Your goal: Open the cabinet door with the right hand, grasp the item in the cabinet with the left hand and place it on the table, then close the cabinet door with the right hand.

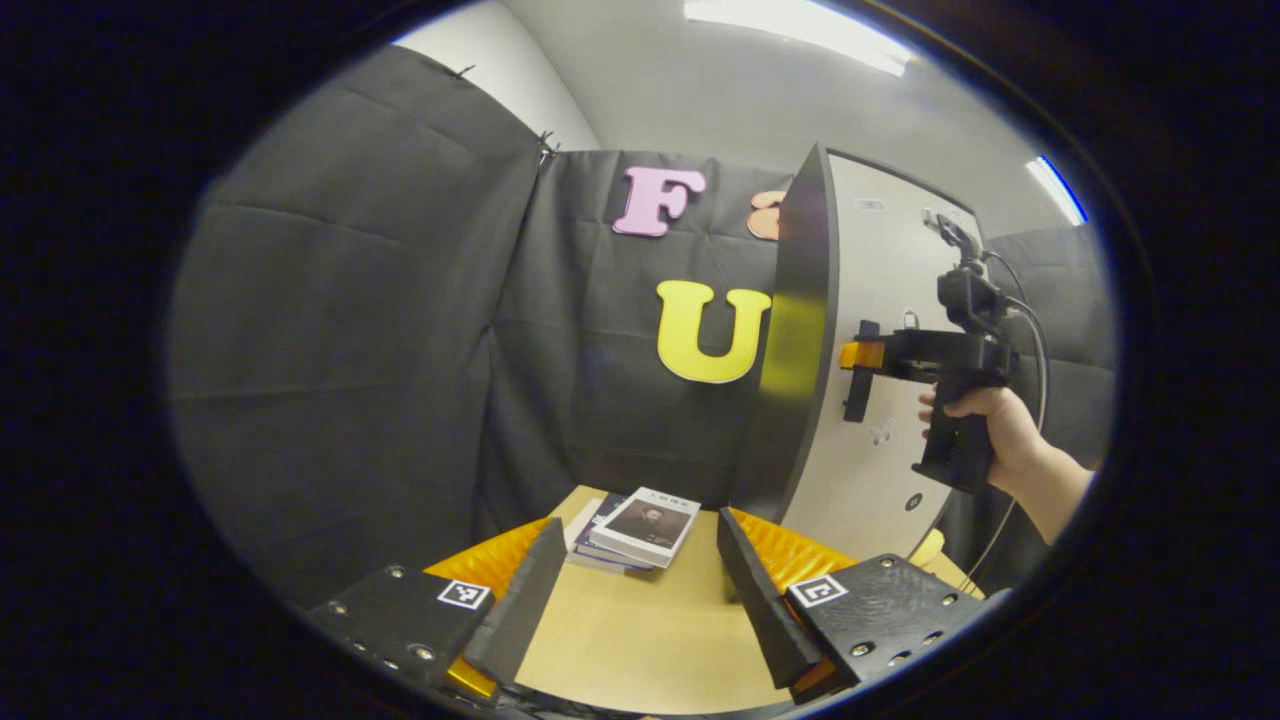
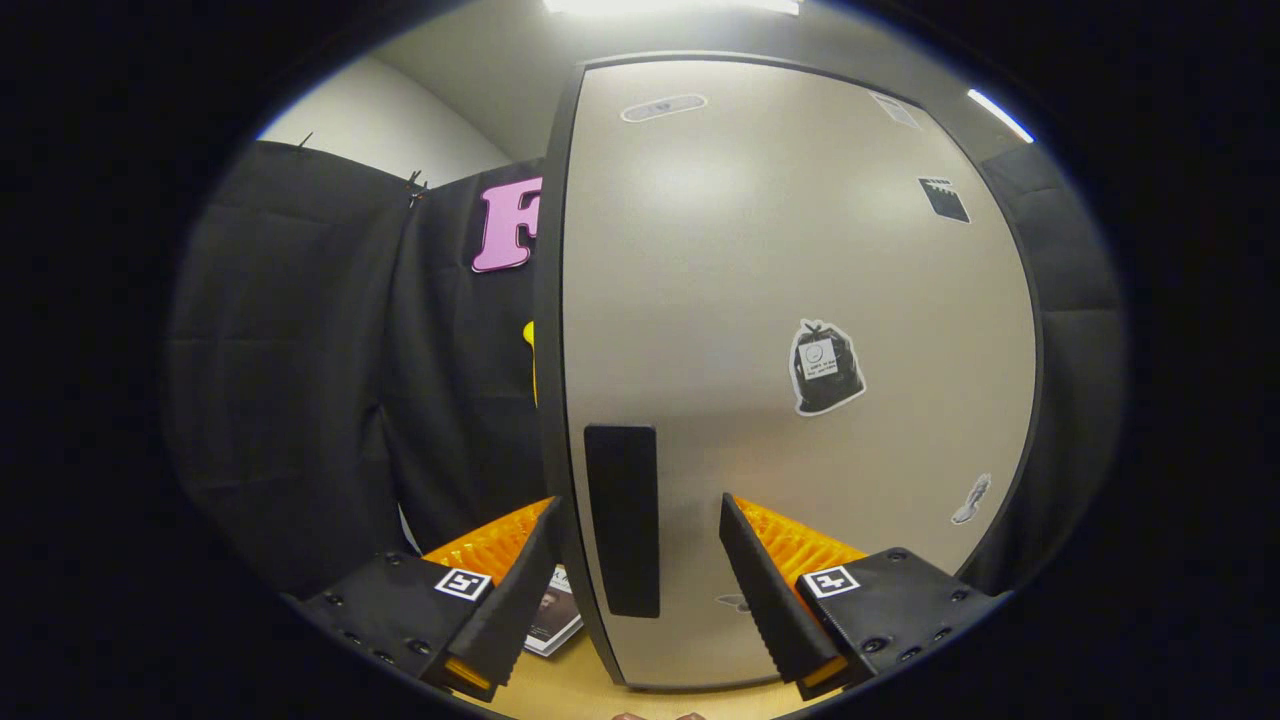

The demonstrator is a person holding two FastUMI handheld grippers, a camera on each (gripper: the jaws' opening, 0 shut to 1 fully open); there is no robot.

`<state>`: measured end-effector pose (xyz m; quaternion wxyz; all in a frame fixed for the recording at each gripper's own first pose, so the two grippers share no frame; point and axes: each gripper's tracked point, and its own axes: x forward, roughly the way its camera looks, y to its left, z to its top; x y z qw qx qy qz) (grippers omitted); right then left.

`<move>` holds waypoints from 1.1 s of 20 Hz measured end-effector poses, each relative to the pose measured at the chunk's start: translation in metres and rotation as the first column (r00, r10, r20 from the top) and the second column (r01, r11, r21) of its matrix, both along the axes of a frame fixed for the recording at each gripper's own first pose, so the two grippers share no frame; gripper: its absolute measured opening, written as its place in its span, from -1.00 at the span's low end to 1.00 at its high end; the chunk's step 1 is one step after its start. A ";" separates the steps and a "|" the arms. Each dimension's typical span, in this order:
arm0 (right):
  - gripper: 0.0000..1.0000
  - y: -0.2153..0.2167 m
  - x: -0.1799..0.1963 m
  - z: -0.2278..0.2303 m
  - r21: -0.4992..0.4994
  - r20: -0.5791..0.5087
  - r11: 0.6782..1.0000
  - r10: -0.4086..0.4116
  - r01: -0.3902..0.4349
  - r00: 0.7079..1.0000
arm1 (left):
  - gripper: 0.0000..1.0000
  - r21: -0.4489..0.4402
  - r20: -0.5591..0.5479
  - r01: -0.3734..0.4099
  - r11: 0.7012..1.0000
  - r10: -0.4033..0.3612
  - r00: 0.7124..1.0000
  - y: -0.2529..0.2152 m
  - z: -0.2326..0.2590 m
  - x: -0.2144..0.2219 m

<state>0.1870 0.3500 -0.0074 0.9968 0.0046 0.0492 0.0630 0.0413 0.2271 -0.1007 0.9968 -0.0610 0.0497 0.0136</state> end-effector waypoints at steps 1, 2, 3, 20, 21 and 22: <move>0.94 0.001 0.003 -0.001 -0.003 0.000 1.000 -0.008 0.008 1.000 | 0.84 -0.002 -0.005 -0.001 1.000 0.001 1.000 0.002 -0.003 0.001; 0.94 0.003 0.004 -0.002 -0.010 0.000 1.000 -0.013 0.013 1.000 | 0.83 -0.004 -0.012 -0.006 1.000 0.006 1.000 0.004 -0.006 0.001; 0.94 0.006 0.005 -0.002 -0.019 -0.001 1.000 -0.003 0.003 1.000 | 0.83 -0.008 -0.017 -0.009 1.000 0.009 1.000 0.007 -0.008 0.002; -0.69 0.009 0.007 -0.010 0.010 0.014 0.999 0.033 -0.033 0.999 | 0.83 0.048 0.037 -0.063 0.997 0.062 0.997 0.031 0.013 -0.015; -0.71 0.009 0.005 -0.011 0.013 0.007 0.999 0.044 -0.045 0.999 | 0.84 0.050 0.036 -0.055 0.997 0.053 0.998 0.028 0.012 -0.016; -0.69 0.009 0.002 -0.011 0.018 0.007 0.998 0.057 -0.057 0.998 | 0.84 0.052 0.030 -0.050 0.997 0.049 0.998 0.026 0.008 -0.017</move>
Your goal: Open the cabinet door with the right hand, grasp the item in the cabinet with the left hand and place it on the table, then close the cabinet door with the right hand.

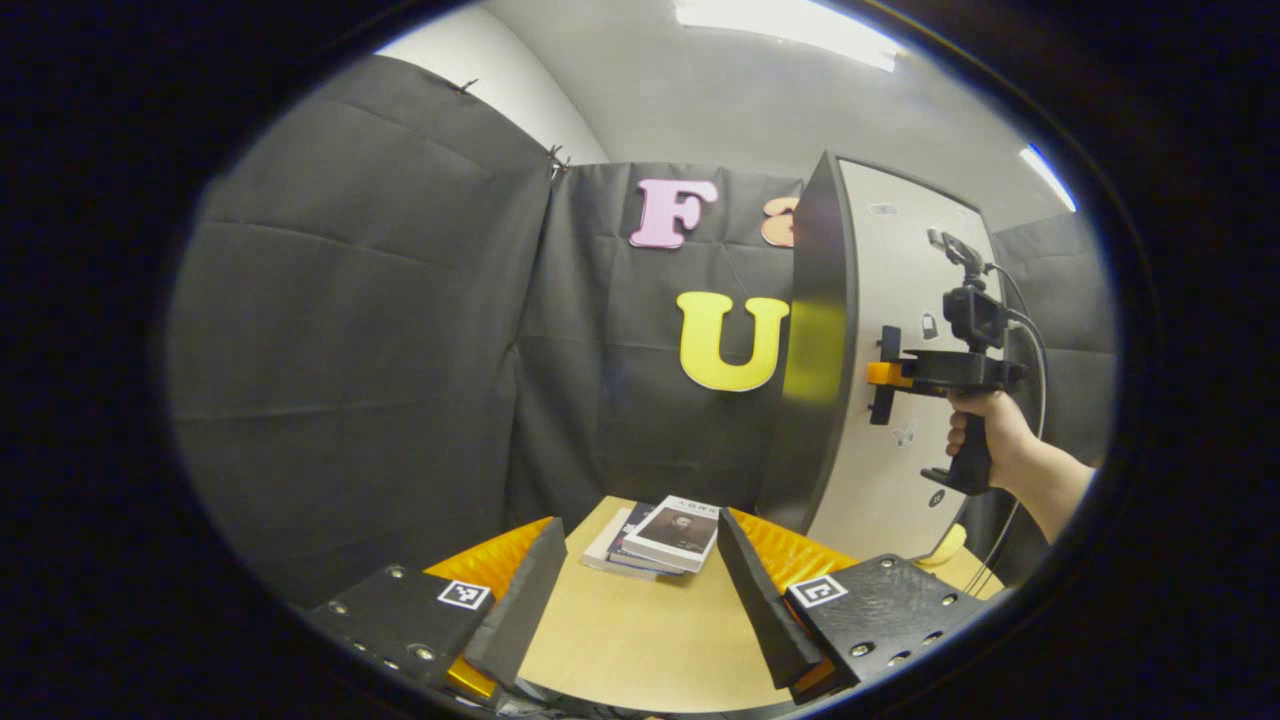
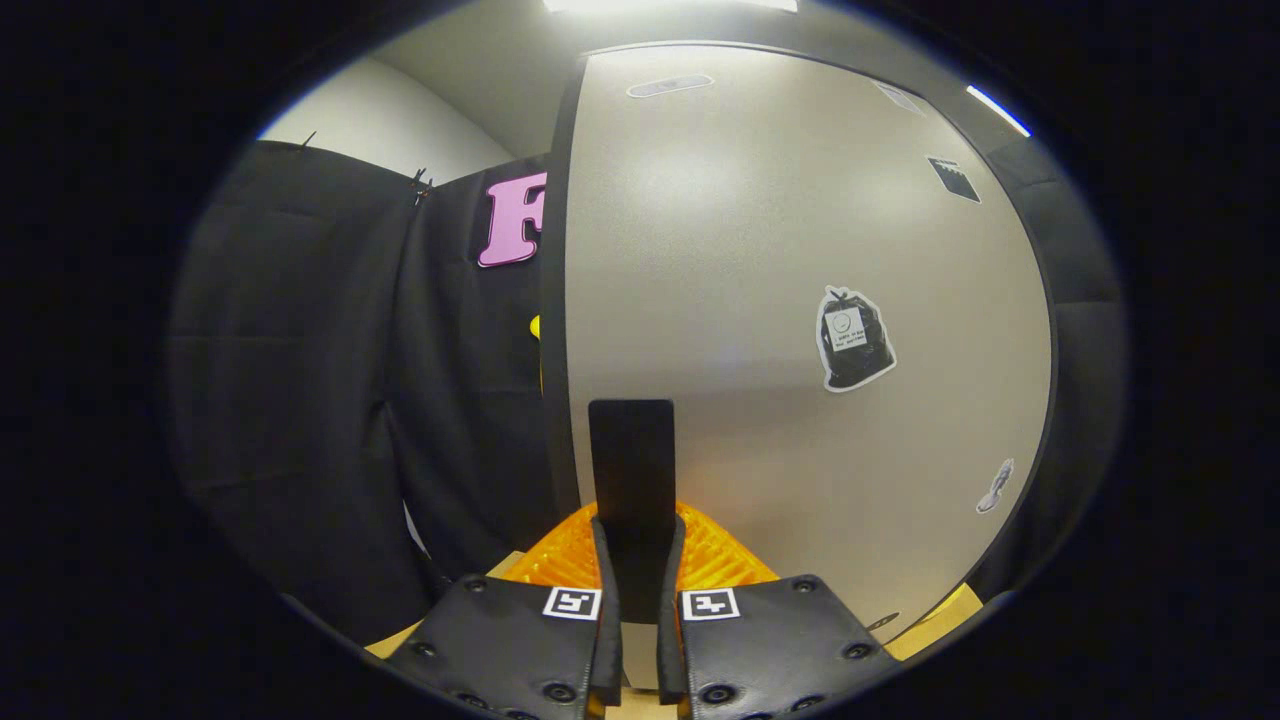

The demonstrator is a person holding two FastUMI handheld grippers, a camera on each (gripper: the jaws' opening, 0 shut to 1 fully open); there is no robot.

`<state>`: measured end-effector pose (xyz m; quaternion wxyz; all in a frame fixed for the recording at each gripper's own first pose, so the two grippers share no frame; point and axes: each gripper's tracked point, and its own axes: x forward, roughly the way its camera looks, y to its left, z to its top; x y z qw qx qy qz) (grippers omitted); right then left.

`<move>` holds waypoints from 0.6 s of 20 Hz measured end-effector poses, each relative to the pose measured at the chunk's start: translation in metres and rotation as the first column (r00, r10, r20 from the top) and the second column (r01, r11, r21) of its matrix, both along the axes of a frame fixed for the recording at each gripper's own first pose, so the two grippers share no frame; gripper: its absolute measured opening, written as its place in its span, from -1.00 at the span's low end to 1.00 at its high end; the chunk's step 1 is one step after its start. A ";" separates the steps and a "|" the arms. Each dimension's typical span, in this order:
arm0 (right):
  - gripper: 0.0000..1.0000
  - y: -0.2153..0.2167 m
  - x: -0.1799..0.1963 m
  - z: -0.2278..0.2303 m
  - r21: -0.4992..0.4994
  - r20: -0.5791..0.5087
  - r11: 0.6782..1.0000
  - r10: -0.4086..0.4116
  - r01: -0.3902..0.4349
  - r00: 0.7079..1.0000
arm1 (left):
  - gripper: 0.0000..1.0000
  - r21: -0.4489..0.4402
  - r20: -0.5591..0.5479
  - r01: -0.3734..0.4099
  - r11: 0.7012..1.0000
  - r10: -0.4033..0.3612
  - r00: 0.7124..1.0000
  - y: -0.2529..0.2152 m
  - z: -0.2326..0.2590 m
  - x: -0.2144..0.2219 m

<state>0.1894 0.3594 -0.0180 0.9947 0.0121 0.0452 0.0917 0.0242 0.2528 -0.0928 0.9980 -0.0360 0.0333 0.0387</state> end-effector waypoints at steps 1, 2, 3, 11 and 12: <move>-0.71 0.000 -0.003 0.001 0.001 0.003 1.000 0.010 -0.010 1.000 | 0.84 0.004 -0.012 0.002 1.000 -0.002 1.000 -0.001 -0.005 0.000; -0.69 -0.001 -0.007 0.002 -0.007 0.006 1.000 0.022 -0.022 1.000 | 0.84 0.009 -0.022 0.004 1.000 -0.004 1.000 -0.002 -0.009 0.000; -0.69 -0.001 -0.012 0.003 -0.014 0.009 0.999 0.035 -0.035 0.999 | 0.84 0.012 -0.030 0.007 1.000 -0.007 1.000 -0.004 -0.011 0.000; -0.69 -0.022 -0.081 0.013 0.001 0.003 0.991 0.137 -0.137 0.991 | 0.84 0.009 -0.032 0.057 0.998 -0.057 0.998 -0.040 -0.006 0.002; -0.71 -0.025 -0.088 0.012 0.004 -0.002 0.989 0.149 -0.149 0.989 | 0.84 0.005 -0.033 0.068 0.998 -0.068 0.997 -0.046 -0.005 0.001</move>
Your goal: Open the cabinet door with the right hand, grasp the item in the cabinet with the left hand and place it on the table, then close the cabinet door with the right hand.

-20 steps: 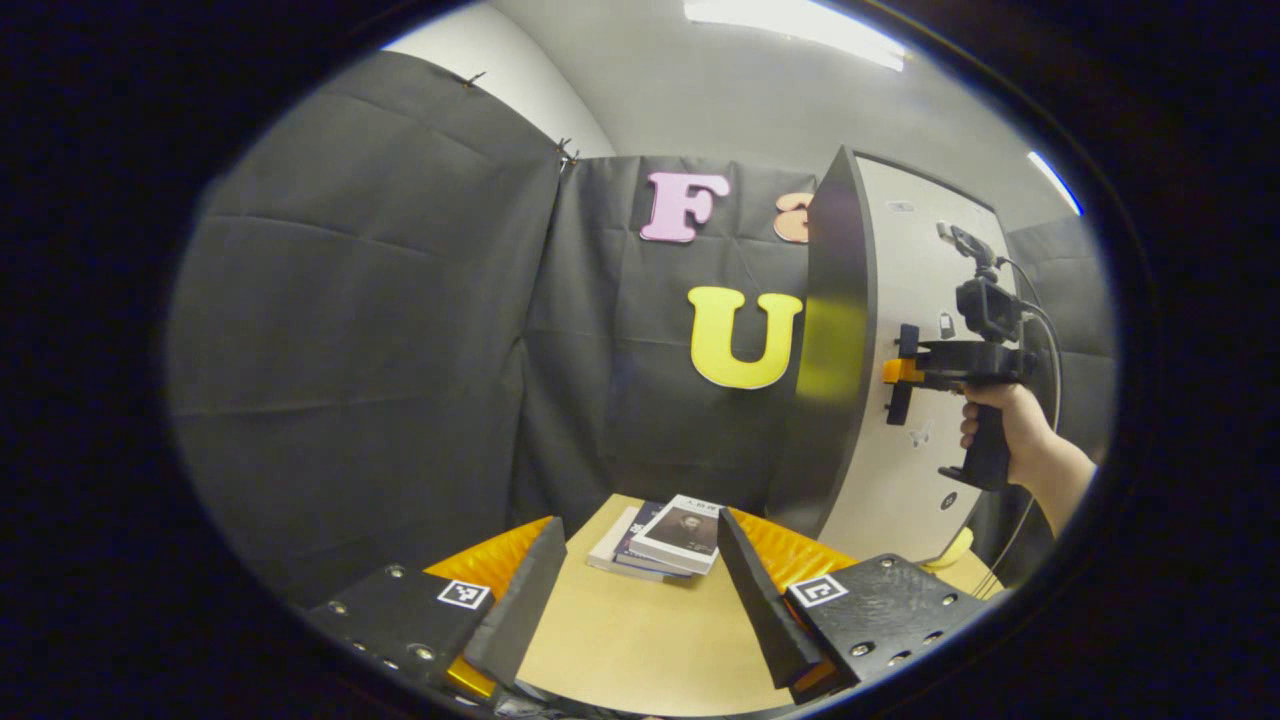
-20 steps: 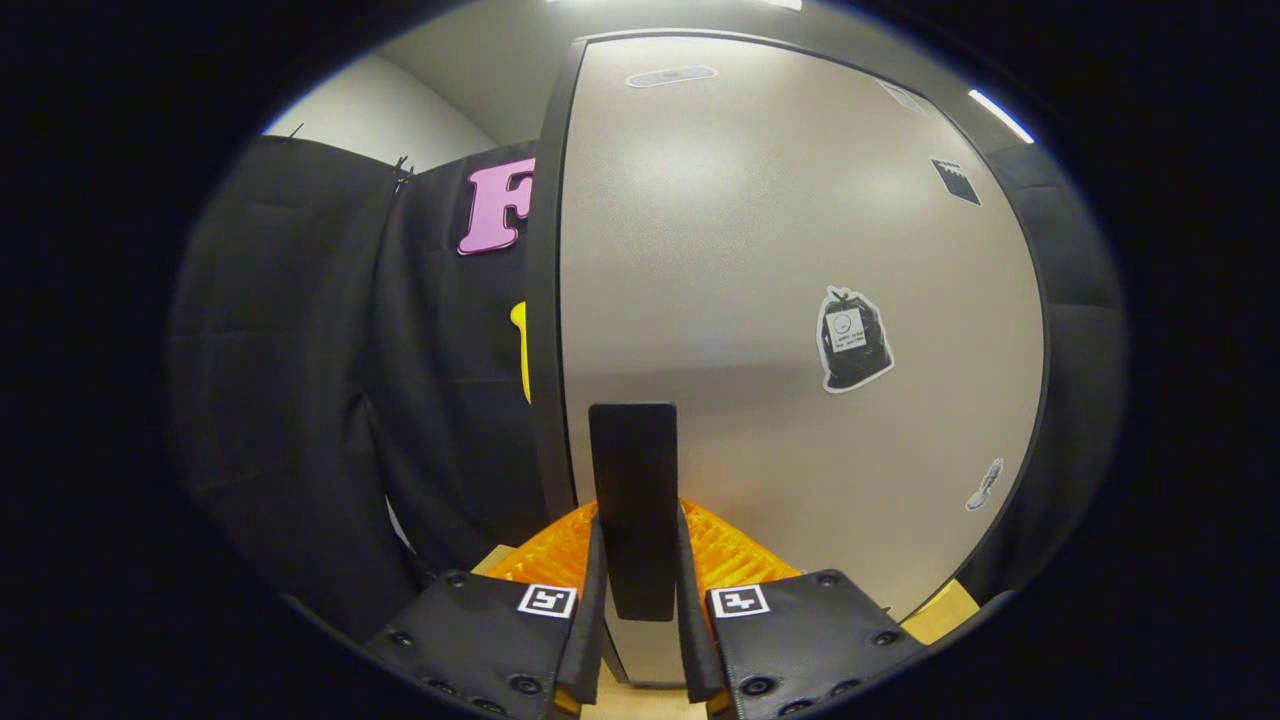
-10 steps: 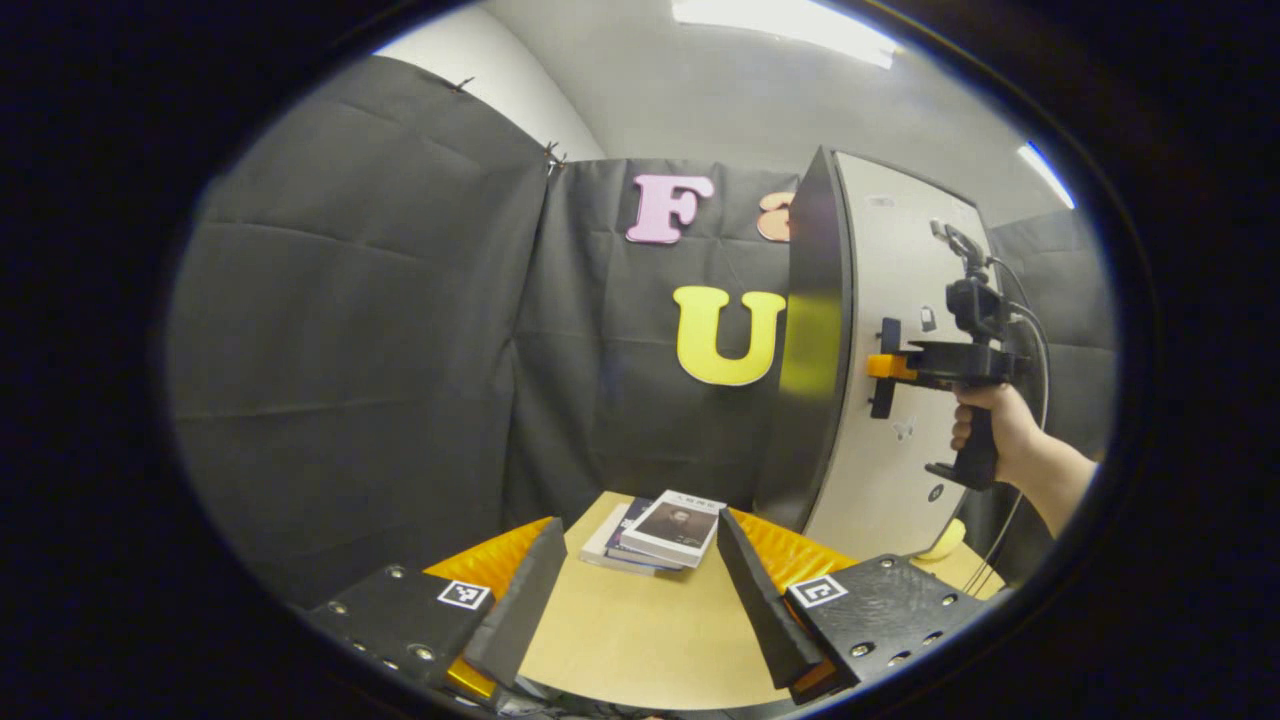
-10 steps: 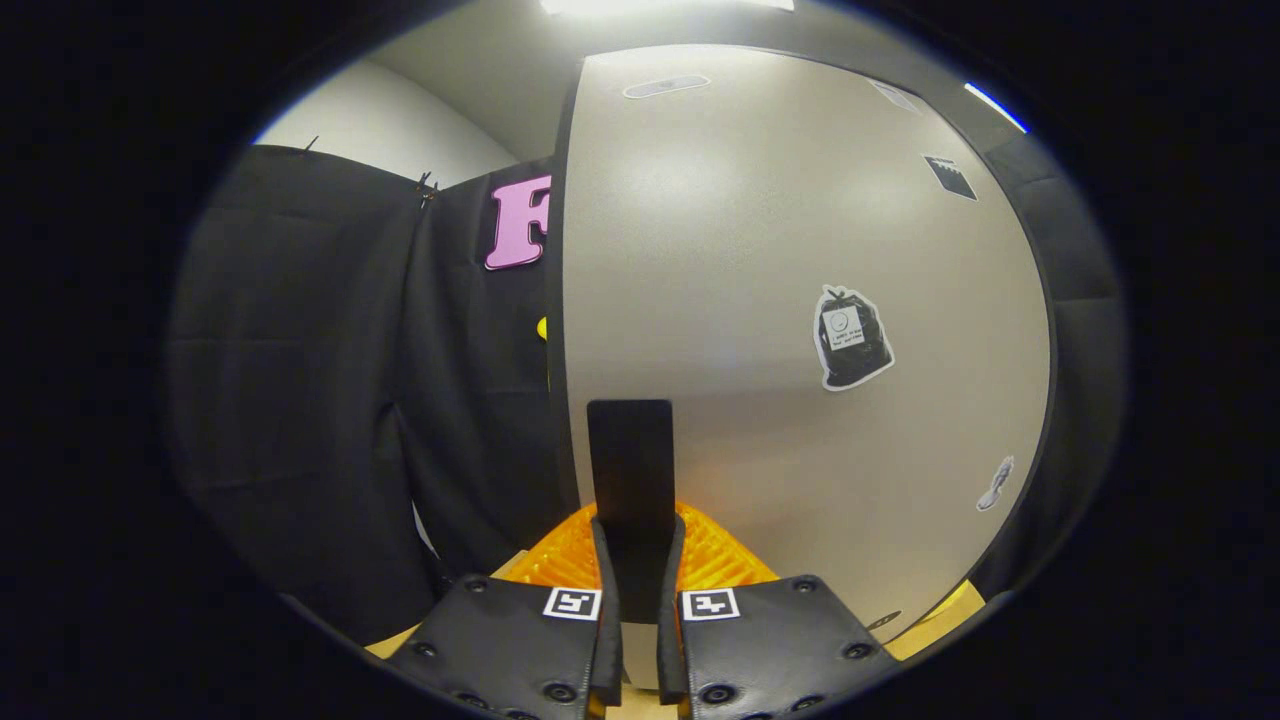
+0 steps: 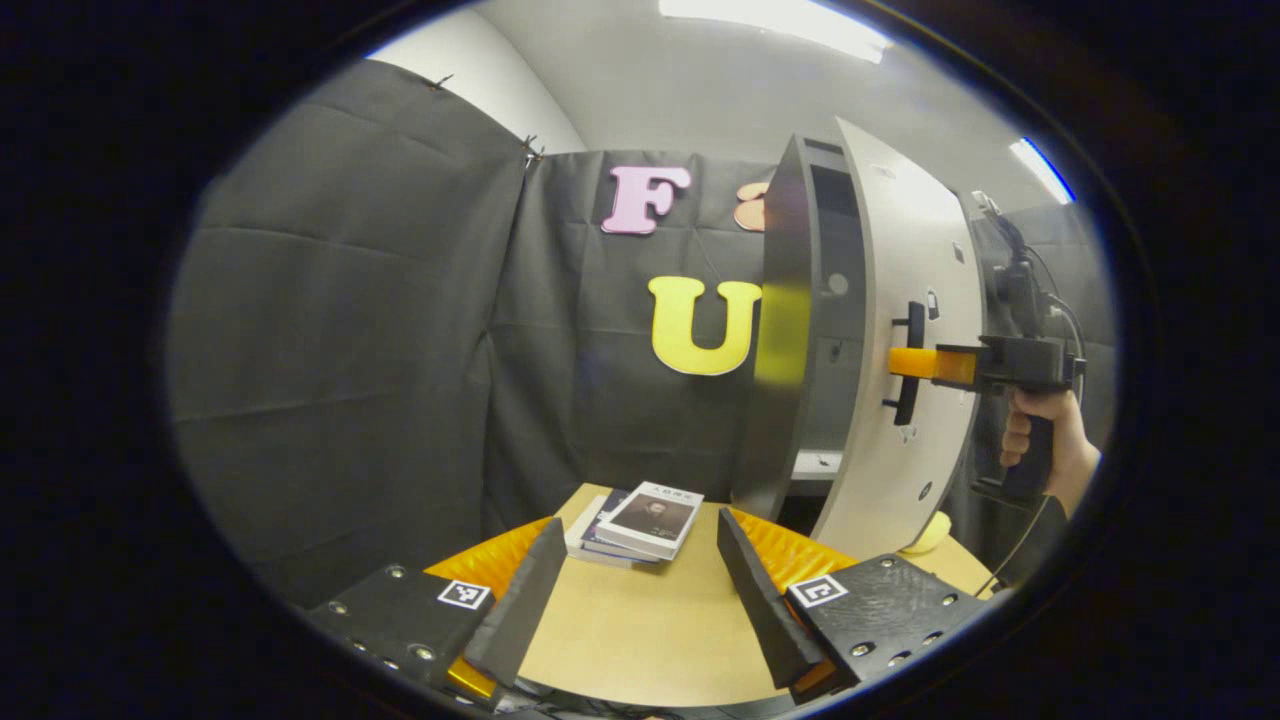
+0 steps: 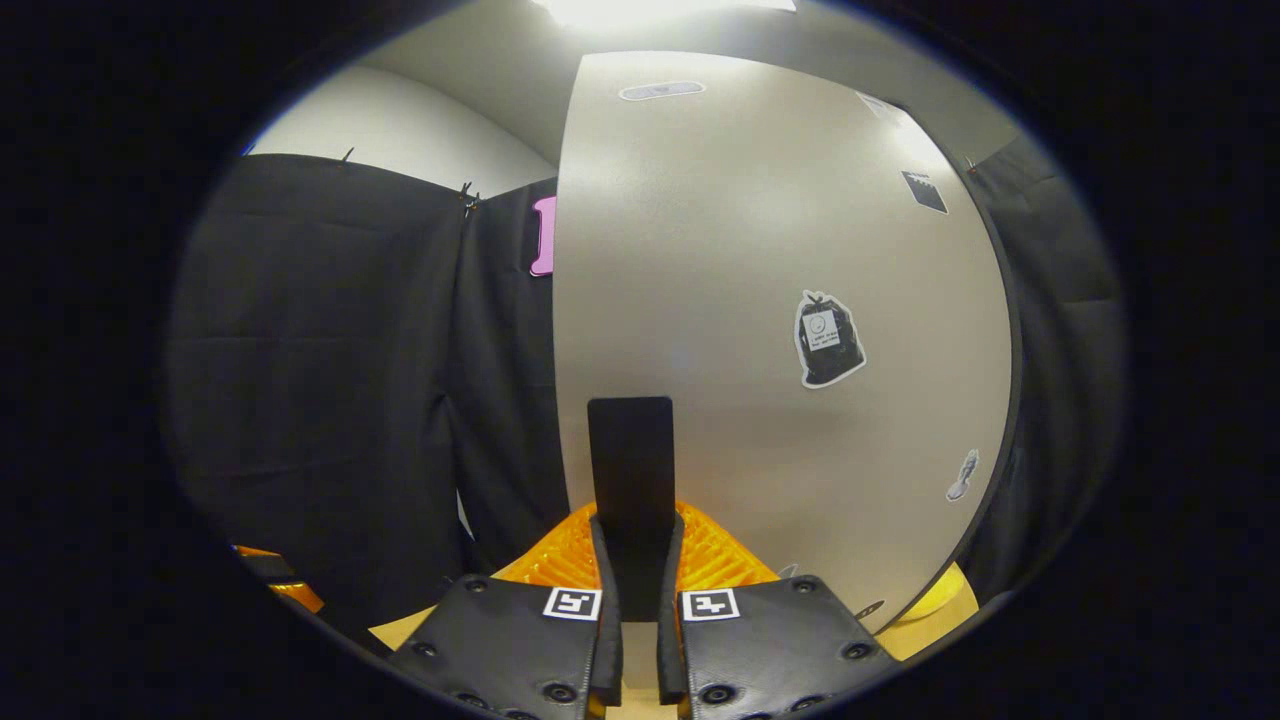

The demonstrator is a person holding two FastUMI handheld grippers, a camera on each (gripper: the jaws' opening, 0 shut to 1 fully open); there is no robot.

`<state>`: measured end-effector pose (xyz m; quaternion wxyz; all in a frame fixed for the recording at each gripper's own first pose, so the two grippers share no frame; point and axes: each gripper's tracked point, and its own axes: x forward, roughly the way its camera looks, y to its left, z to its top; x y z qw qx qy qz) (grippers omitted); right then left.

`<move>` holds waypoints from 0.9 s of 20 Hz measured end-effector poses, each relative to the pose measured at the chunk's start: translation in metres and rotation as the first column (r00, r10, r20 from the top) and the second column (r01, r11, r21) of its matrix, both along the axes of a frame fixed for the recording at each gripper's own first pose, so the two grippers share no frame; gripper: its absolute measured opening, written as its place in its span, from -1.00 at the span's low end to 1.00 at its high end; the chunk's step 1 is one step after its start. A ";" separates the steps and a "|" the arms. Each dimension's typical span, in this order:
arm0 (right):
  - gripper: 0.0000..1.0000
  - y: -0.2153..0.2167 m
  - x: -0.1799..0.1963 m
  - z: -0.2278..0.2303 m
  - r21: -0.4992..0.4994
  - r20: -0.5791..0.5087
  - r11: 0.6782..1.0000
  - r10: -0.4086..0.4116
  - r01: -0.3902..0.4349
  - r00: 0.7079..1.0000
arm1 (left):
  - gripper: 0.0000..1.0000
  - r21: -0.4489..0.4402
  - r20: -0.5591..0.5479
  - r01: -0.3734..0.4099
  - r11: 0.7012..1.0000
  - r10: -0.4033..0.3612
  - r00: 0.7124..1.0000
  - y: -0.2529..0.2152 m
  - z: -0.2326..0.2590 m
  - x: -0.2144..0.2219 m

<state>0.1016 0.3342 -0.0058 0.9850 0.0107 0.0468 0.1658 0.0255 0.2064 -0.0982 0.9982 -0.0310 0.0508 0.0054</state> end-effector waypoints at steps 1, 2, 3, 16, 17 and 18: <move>-0.69 -0.003 -0.007 0.000 0.000 -0.004 1.000 0.010 -0.010 1.000 | 0.84 -0.004 -0.003 0.010 1.000 -0.010 1.000 -0.006 0.001 0.000; -0.71 -0.005 -0.015 0.000 -0.003 -0.008 1.000 0.018 -0.018 1.000 | 0.84 -0.005 -0.002 0.019 1.000 -0.019 1.000 -0.012 0.002 -0.002; -0.71 -0.009 -0.022 0.001 -0.004 -0.012 1.000 0.024 -0.024 1.000 | 0.84 -0.006 -0.001 0.026 1.000 -0.026 1.000 -0.018 0.004 -0.002; -0.69 -0.078 -0.104 0.009 0.001 -0.095 0.989 0.146 -0.147 0.985 | 0.84 -0.077 -0.011 -0.043 0.996 0.042 0.999 -0.108 0.003 -0.047; -0.71 -0.088 -0.108 0.010 0.004 -0.089 0.989 0.147 -0.148 0.985 | 0.84 -0.094 -0.013 -0.041 0.995 0.040 0.999 -0.120 0.004 -0.054; -0.70 -0.092 -0.113 0.010 0.003 -0.087 0.989 0.149 -0.149 0.985 | 0.84 -0.099 -0.024 -0.035 0.994 0.033 0.999 -0.131 0.001 -0.062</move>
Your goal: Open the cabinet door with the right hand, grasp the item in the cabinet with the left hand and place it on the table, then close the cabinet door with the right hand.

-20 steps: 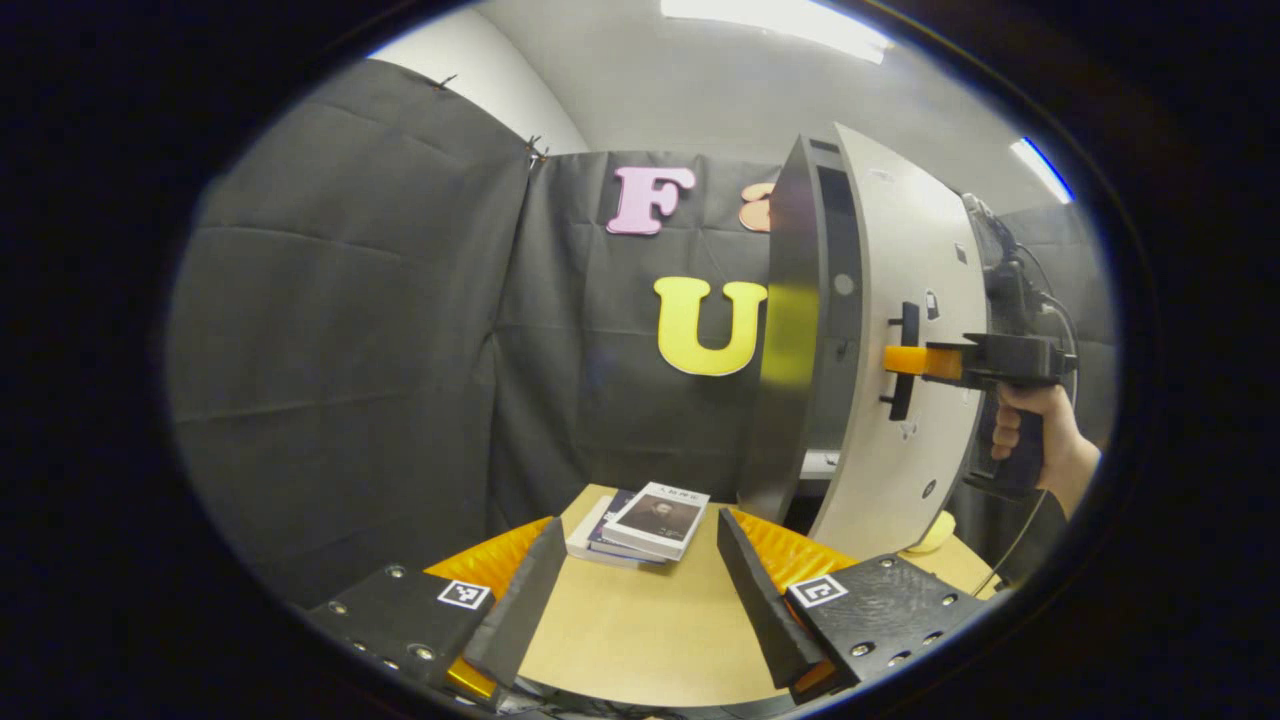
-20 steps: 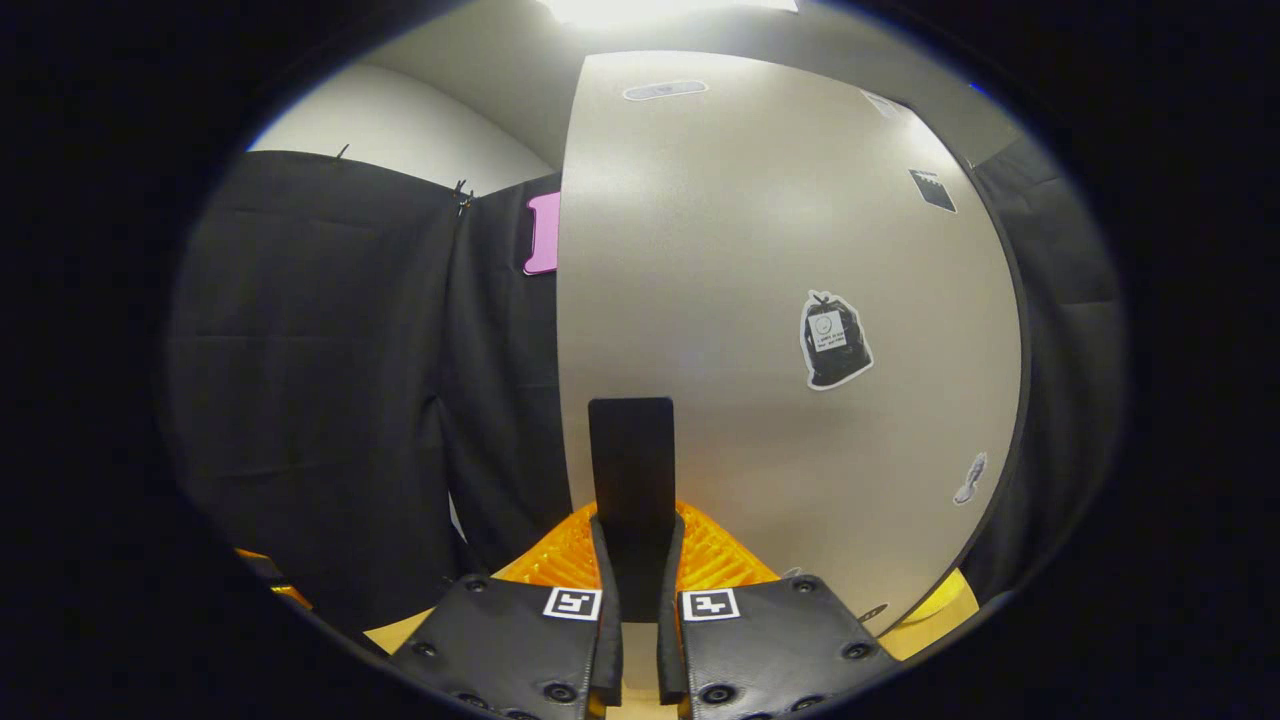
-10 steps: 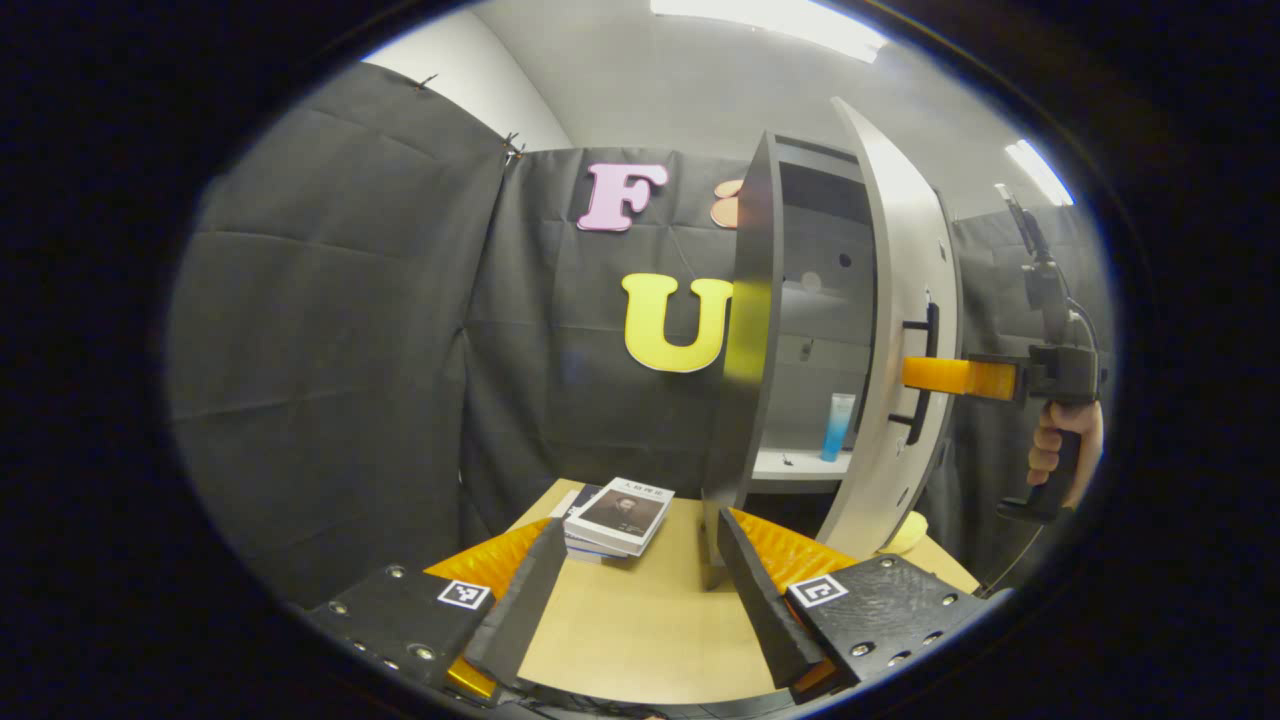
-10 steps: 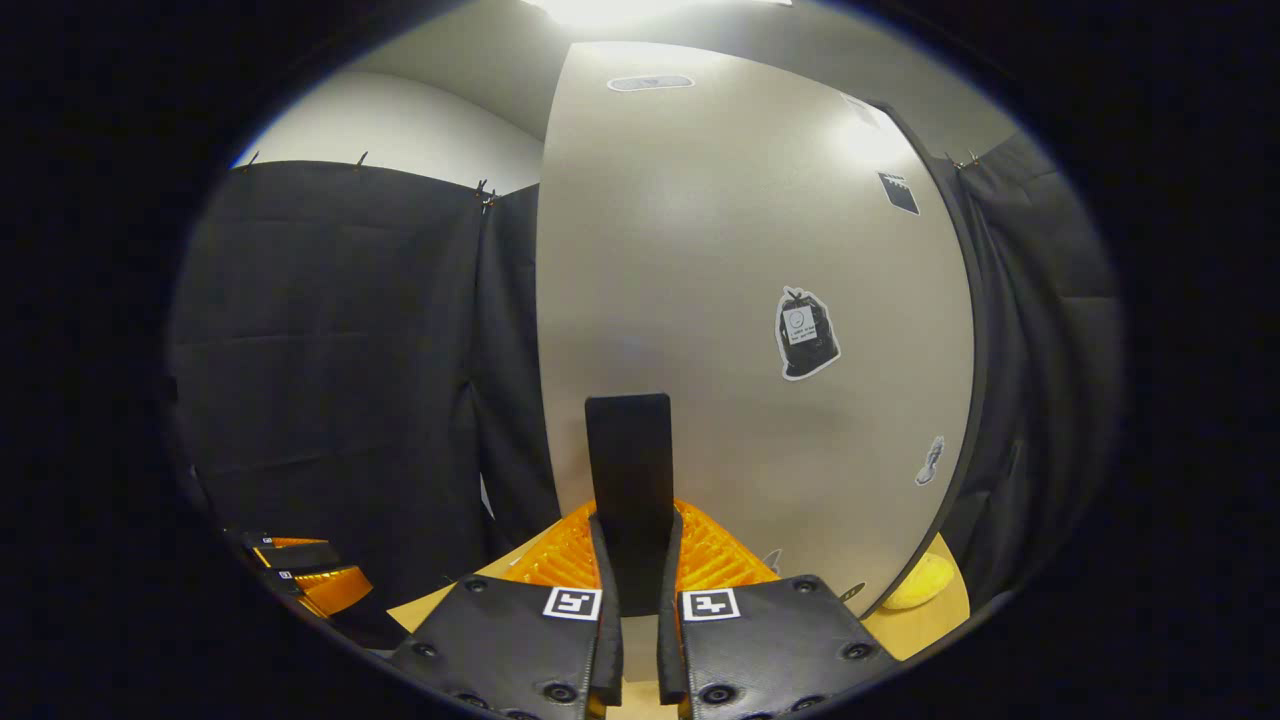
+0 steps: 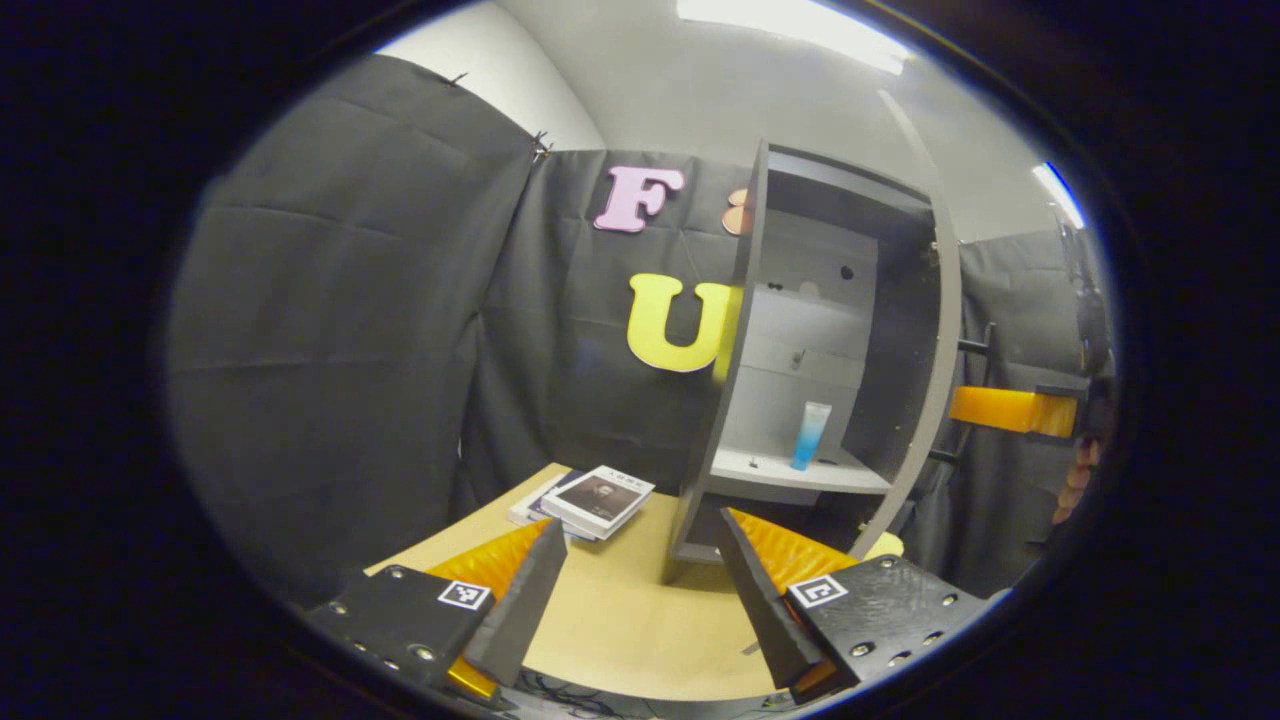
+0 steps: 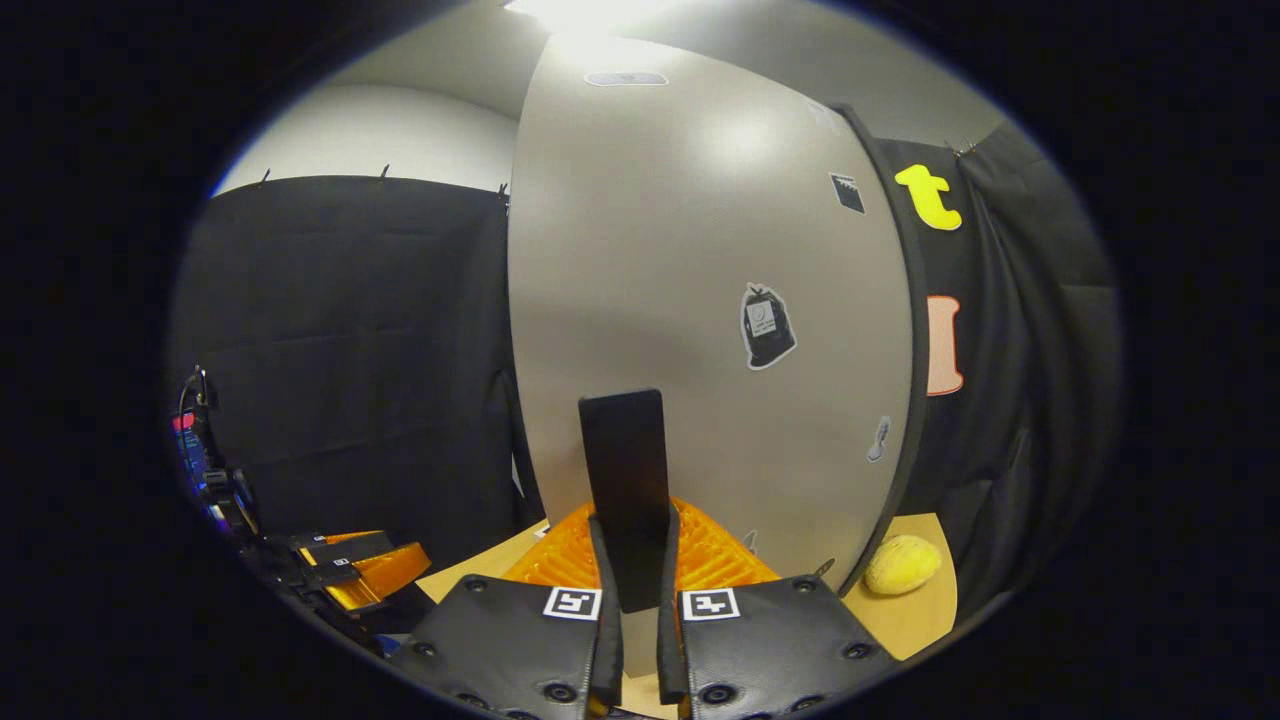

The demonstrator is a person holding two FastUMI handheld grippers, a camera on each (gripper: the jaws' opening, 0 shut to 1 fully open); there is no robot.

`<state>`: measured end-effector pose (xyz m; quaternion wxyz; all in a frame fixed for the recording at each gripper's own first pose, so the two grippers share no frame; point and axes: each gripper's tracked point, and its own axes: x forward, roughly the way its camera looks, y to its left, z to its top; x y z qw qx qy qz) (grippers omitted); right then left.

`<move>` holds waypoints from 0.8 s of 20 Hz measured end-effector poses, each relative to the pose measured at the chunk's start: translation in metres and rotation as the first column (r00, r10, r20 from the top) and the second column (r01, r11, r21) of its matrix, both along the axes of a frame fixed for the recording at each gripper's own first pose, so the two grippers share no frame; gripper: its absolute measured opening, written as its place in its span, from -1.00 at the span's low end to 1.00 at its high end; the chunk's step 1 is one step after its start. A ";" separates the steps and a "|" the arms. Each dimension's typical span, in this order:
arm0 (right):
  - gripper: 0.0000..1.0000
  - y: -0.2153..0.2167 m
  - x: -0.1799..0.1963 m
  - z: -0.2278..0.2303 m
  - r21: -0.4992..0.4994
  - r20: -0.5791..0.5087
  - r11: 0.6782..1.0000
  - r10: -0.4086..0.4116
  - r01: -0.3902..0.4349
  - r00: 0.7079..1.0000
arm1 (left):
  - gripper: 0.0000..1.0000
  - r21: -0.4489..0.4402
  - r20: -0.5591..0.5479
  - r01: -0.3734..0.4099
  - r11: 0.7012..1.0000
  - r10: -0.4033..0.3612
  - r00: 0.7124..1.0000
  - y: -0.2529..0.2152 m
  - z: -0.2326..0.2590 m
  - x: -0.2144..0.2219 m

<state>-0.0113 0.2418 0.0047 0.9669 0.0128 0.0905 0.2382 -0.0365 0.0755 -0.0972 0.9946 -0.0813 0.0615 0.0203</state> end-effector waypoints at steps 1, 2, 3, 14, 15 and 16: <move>-0.72 -0.008 -0.005 0.001 -0.004 0.001 1.000 0.005 -0.005 1.000 | 0.84 0.010 -0.014 0.004 1.000 -0.004 1.000 -0.009 -0.003 -0.006; -0.71 -0.018 -0.010 0.000 -0.002 0.002 1.000 0.010 -0.010 1.000 | 0.84 0.029 -0.020 0.002 1.000 -0.002 1.000 -0.015 -0.005 -0.010; -0.71 -0.027 -0.014 0.000 0.011 -0.006 1.000 0.012 -0.012 1.000 | 0.84 0.046 -0.024 -0.003 0.999 0.004 1.000 -0.021 -0.006 -0.014; -0.70 -0.099 -0.037 0.004 0.081 -0.030 0.997 -0.003 0.005 1.000 | 0.84 0.083 -0.009 0.080 0.993 -0.079 0.997 -0.123 0.003 -0.036; -0.74 -0.107 -0.038 0.005 0.095 -0.029 0.995 -0.008 0.011 1.000 | 0.84 0.101 -0.009 0.079 0.992 -0.078 0.997 -0.126 0.003 -0.037; -0.70 -0.114 -0.039 0.004 0.104 -0.030 0.994 -0.017 0.020 0.999 | 0.84 0.117 -0.016 0.081 0.990 -0.079 0.997 -0.130 0.000 -0.037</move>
